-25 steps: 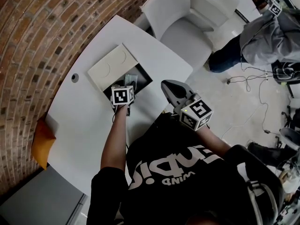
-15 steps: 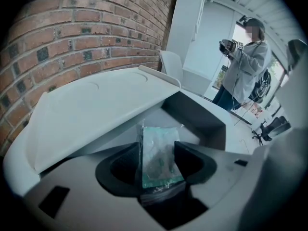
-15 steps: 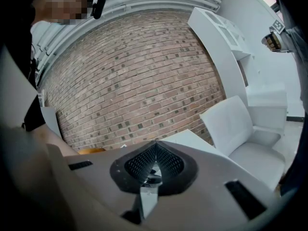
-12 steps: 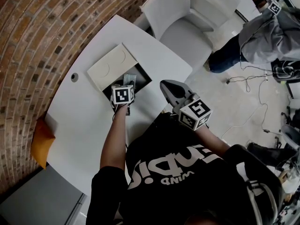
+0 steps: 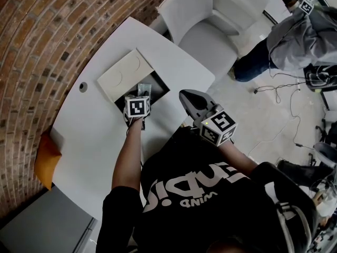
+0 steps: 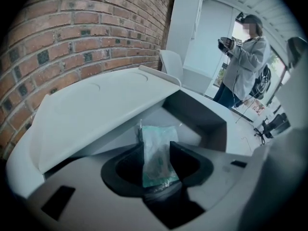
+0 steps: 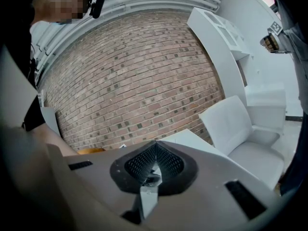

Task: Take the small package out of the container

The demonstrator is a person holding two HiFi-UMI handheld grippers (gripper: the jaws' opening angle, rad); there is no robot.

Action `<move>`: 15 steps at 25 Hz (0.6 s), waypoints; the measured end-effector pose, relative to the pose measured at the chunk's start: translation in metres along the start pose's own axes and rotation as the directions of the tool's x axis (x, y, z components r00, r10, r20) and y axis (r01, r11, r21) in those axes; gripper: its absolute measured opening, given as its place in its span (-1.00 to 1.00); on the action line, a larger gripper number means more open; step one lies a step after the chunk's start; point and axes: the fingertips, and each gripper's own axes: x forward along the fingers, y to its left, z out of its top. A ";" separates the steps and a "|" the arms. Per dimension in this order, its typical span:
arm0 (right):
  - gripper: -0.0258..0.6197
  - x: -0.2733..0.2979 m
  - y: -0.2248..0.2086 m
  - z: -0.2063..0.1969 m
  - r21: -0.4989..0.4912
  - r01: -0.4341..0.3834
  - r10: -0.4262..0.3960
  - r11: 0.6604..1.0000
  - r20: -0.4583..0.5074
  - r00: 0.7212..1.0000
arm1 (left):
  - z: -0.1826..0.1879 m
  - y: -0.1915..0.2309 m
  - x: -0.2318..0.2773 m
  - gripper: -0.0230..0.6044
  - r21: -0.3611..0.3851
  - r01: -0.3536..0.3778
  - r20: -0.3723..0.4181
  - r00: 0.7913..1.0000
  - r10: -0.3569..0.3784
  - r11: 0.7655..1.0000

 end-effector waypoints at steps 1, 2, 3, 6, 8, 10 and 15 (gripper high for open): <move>-0.92 -0.001 0.000 0.000 0.001 0.001 -0.001 1.000 0.000 1.000 | 0.000 -0.001 -0.001 -0.37 0.008 0.001 0.000 1.000 -0.001 1.000; -0.92 -0.002 0.000 0.000 0.001 0.002 -0.002 1.000 0.002 1.000 | -0.001 -0.002 -0.002 -0.39 0.014 0.001 0.000 1.000 -0.001 1.000; -0.92 -0.004 -0.001 0.000 0.001 0.003 -0.003 1.000 0.003 1.000 | -0.003 -0.002 -0.002 -0.40 0.020 0.001 -0.001 1.000 -0.001 1.000; -0.92 -0.008 -0.001 -0.001 -0.001 0.008 -0.008 1.000 0.010 1.000 | -0.011 -0.004 0.003 -0.42 0.043 0.004 -0.010 1.000 -0.003 0.999; -0.92 -0.009 -0.002 -0.001 0.004 0.014 -0.014 1.000 0.016 1.000 | -0.012 -0.004 0.004 -0.44 0.051 0.008 -0.011 1.000 -0.008 0.999; -0.92 -0.009 -0.001 0.000 0.015 0.017 -0.017 1.000 0.023 1.000 | -0.007 -0.004 -0.003 -0.48 0.051 0.014 -0.008 1.000 -0.013 0.999; -0.92 -0.010 0.000 0.001 0.011 0.024 -0.025 1.000 0.021 0.999 | -0.001 0.000 -0.010 -0.68 0.050 0.017 0.005 1.000 -0.018 0.999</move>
